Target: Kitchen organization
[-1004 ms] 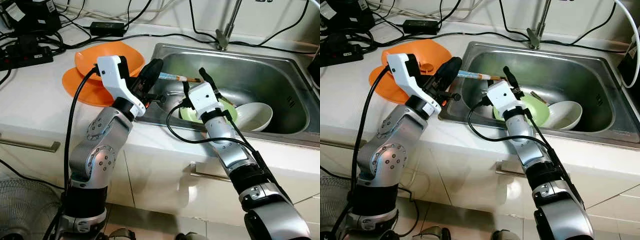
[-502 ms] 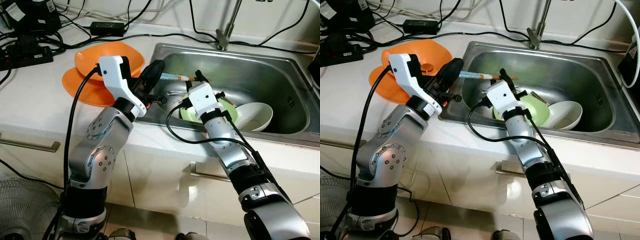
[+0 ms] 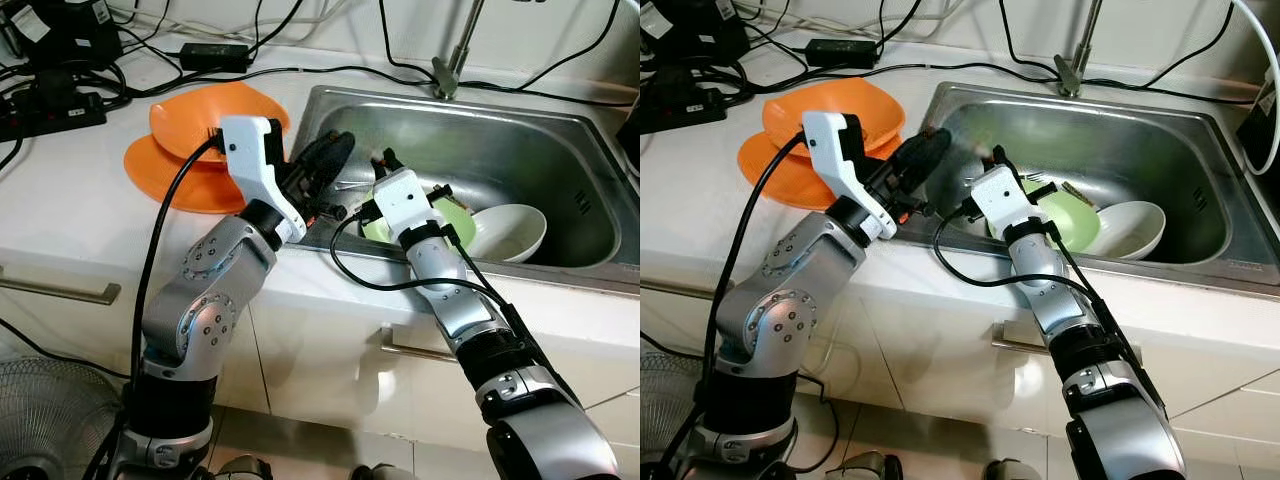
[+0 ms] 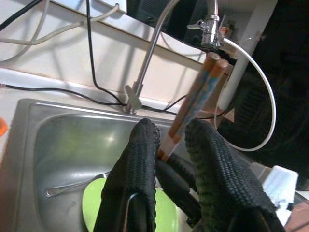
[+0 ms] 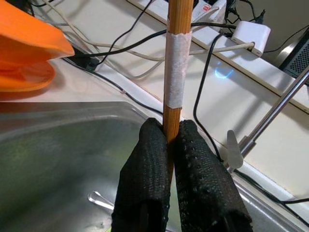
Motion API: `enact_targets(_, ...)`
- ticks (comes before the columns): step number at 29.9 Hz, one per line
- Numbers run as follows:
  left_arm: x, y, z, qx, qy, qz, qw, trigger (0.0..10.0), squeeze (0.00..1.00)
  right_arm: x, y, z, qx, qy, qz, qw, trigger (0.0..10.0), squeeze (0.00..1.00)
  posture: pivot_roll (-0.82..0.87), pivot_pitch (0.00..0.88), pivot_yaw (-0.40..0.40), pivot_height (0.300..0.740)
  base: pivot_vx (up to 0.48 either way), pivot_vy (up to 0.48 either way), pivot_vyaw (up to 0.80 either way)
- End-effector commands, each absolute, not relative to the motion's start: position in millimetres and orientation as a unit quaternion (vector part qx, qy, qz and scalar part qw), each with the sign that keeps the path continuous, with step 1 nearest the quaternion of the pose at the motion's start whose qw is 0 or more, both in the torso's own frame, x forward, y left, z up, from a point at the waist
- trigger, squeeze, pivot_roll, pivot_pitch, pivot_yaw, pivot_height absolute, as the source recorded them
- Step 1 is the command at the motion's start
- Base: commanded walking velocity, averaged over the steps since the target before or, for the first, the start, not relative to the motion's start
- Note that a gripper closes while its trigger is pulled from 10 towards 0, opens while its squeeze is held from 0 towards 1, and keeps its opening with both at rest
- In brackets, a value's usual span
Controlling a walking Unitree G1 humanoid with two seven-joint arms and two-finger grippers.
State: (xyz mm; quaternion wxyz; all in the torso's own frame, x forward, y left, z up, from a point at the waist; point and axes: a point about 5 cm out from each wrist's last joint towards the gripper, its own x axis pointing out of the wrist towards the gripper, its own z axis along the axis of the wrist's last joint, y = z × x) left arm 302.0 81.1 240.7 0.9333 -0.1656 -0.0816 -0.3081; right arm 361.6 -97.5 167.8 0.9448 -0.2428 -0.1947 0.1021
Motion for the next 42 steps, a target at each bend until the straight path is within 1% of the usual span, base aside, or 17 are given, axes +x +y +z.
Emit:
enact_targets(1,303,83,239,-0.164,-0.076,-0.303,0.936,10.0,1.0,363,-98,177,-0.235,-0.211,0.097,0.944,0.0,0.0,0.03,0.078,0.005,0.74,0.0,0.0,0.0)
enact_targets(10,301,85,245,-0.165,-0.093,-0.308,0.933,10.0,1.0,364,-99,178,-0.232,-0.212,0.096,0.945,0.0,0.0,0.04,0.078,0.004,0.74,0.0,0.0,0.0)
enact_targets(13,300,87,243,-0.139,-0.105,-0.301,0.938,10.0,1.0,366,-104,180,-0.209,-0.207,0.084,0.952,0.0,0.0,0.03,0.077,0.004,0.74,0.0,0.0,0.0)
enact_targets(14,300,89,241,-0.128,-0.105,-0.294,0.941,10.0,0.0,367,-105,182,-0.205,-0.205,0.08,0.954,0.0,0.0,0.03,0.077,0.003,0.74,0.0,0.0,0.0)
enact_targets(17,302,94,234,-0.12,-0.099,-0.274,0.949,10.0,0.0,370,-110,185,-0.187,-0.2,0.068,0.959,0.0,0.0,0.03,0.076,0.003,0.74,0.0,0.0,0.0)
enact_targets(18,305,99,227,-0.102,-0.094,-0.255,0.957,10.0,0.0,374,-116,189,-0.166,-0.193,0.055,0.965,0.0,0.0,0.03,0.074,0.001,0.74,0.0,0.0,0.0)
enact_targets(19,305,100,225,-0.092,-0.092,-0.249,0.96,10.0,0.0,375,-118,190,-0.16,-0.191,0.05,0.967,2.2,0.0,0.03,0.074,0.001,0.74,0.0,0.0,0.0)
enact_targets(20,305,100,225,-0.092,-0.092,-0.249,0.96,10.0,0.0,375,-118,190,-0.16,-0.191,0.05,0.967,2.2,0.0,0.03,0.074,0.001,0.74,0.0,0.0,0.0)
enact_targets(21,306,100,218,-0.078,-0.079,-0.244,0.963,10.0,0.0,379,-124,192,-0.144,-0.178,0.038,0.973,10.0,0.0,0.03,0.074,0.001,0.74,0.0,0.0,0.0)
enact_targets(23,304,97,215,-0.071,-0.073,-0.252,0.962,10.0,0.0,385,-134,197,-0.11,-0.159,0.018,0.981,10.0,0.0,0.03,0.068,-0.002,0.74,0.0,0.0,0.0)
enact_targets(26,303,95,214,-0.068,-0.072,-0.261,0.96,10.0,0.0,391,-142,201,-0.085,-0.139,0.005,0.987,10.0,0.0,0.02,0.063,-0.005,0.74,0.0,0.0,0.0)
enact_targets(28,302,92,211,-0.062,-0.061,-0.274,0.958,10.0,0.0,399,-150,206,-0.064,-0.109,-0.002,0.992,10.0,0.0,0.02,0.063,-0.005,0.74,0.0,0.0,0.0)
enact_targets(30,302,92,210,-0.059,-0.06,-0.276,0.958,10.0,0.0,401,-151,207,-0.062,-0.103,-0.001,0.993,10.0,0.0,0.02,0.063,-0.005,0.74,0.0,0.0,0.0)
enact_targets(34,303,94,207,-0.044,-0.049,-0.274,0.96,10.0,0.0,411,-156,206,-0.07,-0.039,0.024,0.996,10.0,0.0,0.02,0.05,-0.006,0.74,0.0,0.0,0.0)
enact_targets(35,303,94,207,-0.044,-0.049,-0.274,0.96,10.0,0.0,411,-156,206,-0.07,-0.039,0.024,0.996,10.0,0.0,0.02,0.05,-0.006,0.74,0.0,0.0,0.0)
enact_targets(39,304,92,210,-0.026,-0.045,-0.28,0.959,10.0,0.0,414,-159,194,-0.07,0.039,0.039,0.996,10.0,0.0,0.02,0.044,-0.008,0.74,0.0,0.0,0.0)
enact_targets(42,304,91,209,-0.019,-0.036,-0.283,0.958,10.0,0.0,415,-157,192,-0.068,0.061,0.047,0.995,10.0,0.0,0.02,0.039,-0.013,0.74,0.0,0.0,0.0)
